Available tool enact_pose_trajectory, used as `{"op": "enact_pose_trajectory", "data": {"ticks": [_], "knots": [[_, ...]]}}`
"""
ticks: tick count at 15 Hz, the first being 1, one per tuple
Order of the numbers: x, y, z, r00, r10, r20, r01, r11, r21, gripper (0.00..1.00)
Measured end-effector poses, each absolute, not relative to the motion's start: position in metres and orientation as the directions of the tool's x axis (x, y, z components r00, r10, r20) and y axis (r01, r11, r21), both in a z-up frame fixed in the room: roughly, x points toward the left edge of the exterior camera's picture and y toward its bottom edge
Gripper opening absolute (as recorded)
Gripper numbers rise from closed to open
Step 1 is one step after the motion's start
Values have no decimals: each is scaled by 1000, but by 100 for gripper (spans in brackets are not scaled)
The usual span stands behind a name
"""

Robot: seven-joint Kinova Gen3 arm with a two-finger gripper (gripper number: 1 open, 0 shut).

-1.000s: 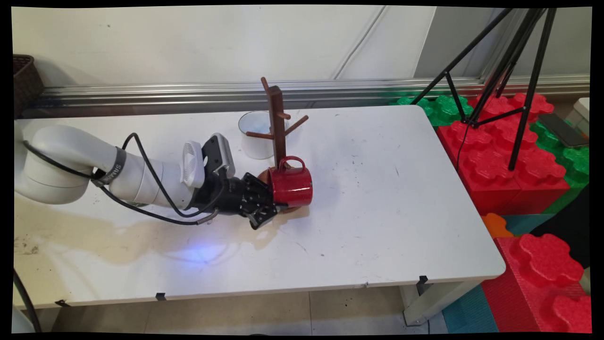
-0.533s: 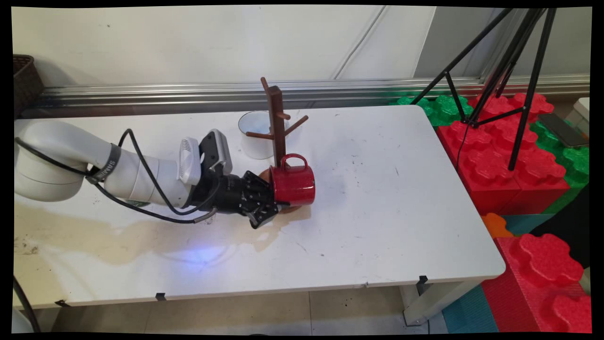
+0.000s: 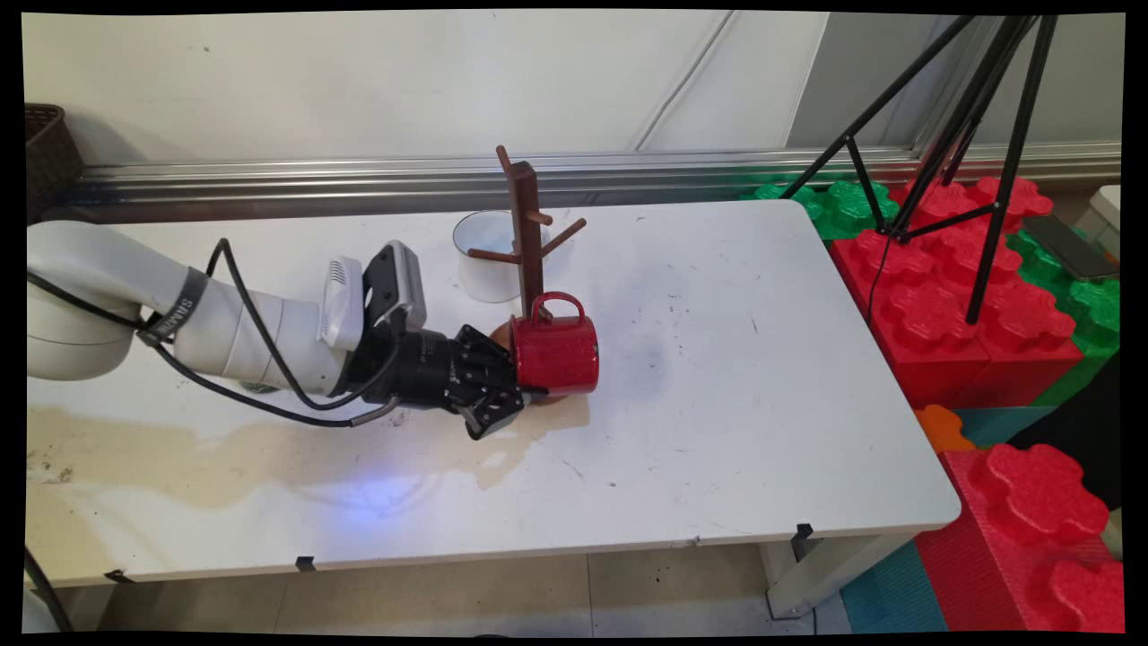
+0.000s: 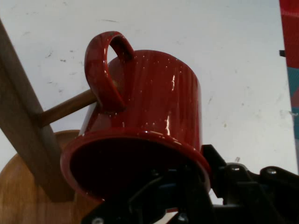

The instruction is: Place the picked object on the table

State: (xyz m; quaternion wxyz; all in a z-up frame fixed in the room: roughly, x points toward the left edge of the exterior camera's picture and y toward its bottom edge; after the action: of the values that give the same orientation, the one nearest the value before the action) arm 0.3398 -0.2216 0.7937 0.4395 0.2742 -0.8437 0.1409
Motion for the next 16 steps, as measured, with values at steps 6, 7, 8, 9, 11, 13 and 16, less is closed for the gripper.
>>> {"op": "enact_pose_trajectory", "data": {"ticks": [6,7,8,9,11,13,16], "knots": [[343,-214,800,-469,-337,817,-574,819,8,0],[344,-213,801,-471,-332,817,-568,823,6,0],[344,-212,802,-474,-327,817,-564,826,4,0],[344,-210,804,-477,-320,818,-556,831,1,0],[345,-208,807,-484,-311,818,-547,837,-5,0],[346,-206,810,-489,-306,817,-541,841,-9,0],[345,-203,814,-491,-291,821,-528,849,-15,0]]}}
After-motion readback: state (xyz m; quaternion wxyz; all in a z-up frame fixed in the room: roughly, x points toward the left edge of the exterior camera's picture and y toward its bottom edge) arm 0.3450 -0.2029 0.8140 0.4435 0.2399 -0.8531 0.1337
